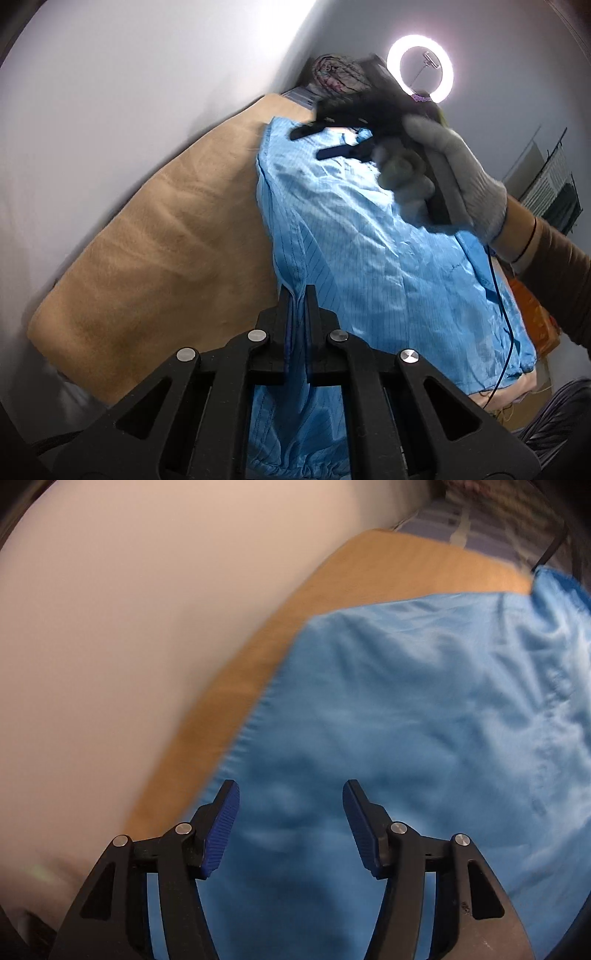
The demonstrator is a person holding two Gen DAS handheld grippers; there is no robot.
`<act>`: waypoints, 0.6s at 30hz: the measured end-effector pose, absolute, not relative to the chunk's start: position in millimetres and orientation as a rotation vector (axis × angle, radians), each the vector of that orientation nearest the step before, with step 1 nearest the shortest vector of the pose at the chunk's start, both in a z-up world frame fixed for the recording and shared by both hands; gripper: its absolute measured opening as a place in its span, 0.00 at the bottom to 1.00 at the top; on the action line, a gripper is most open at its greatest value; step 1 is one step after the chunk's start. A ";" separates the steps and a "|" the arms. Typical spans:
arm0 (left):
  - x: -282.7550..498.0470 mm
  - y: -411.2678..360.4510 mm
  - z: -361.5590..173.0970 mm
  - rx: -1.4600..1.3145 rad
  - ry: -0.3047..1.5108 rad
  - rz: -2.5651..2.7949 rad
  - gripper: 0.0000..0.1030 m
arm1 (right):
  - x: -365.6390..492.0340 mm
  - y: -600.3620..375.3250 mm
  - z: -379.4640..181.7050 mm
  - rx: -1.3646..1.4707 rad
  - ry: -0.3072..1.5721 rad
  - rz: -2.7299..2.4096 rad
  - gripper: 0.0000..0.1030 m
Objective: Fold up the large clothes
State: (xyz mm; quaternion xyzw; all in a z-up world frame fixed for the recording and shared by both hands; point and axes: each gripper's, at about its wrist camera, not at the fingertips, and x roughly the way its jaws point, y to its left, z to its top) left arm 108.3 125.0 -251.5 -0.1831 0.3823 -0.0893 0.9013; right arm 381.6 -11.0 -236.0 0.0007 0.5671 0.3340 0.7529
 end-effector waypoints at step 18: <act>109.0 80.8 -219.6 -0.190 0.744 -0.232 0.01 | 374.3 36.9 -251.4 -0.288 1.203 0.588 0.02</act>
